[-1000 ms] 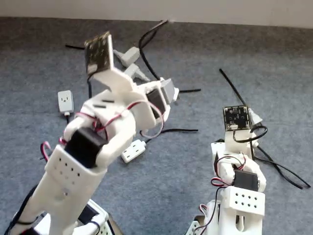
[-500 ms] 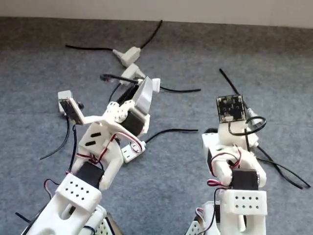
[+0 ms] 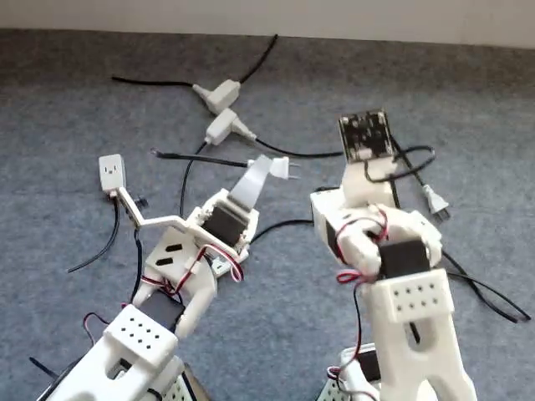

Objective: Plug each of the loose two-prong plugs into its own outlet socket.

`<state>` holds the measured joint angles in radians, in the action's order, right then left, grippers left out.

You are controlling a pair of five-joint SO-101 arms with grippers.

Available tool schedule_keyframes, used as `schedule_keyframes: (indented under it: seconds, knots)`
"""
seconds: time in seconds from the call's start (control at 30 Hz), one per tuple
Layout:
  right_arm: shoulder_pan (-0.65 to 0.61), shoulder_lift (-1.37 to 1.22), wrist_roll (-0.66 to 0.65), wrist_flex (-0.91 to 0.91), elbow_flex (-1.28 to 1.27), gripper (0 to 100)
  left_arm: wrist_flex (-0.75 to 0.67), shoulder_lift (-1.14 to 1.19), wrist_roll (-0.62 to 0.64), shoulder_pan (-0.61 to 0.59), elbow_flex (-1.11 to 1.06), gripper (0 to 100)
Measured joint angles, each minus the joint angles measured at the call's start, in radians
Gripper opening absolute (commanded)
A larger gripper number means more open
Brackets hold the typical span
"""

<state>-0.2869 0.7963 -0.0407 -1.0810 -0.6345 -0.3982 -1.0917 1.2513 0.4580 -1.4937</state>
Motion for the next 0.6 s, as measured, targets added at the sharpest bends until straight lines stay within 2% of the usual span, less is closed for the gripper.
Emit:
schedule_keyframes:
  seconds: [0.17, 0.6]
  knots:
    - [-0.032, -0.135, 0.046, 0.0, 0.103, 0.6, -0.006, 0.0, 0.006, 0.0, -0.002, 1]
    - [-0.038, -0.331, 0.051, -0.002, 0.244, 0.6, -0.012, -0.002, 0.003, 0.02, -0.026, 1]
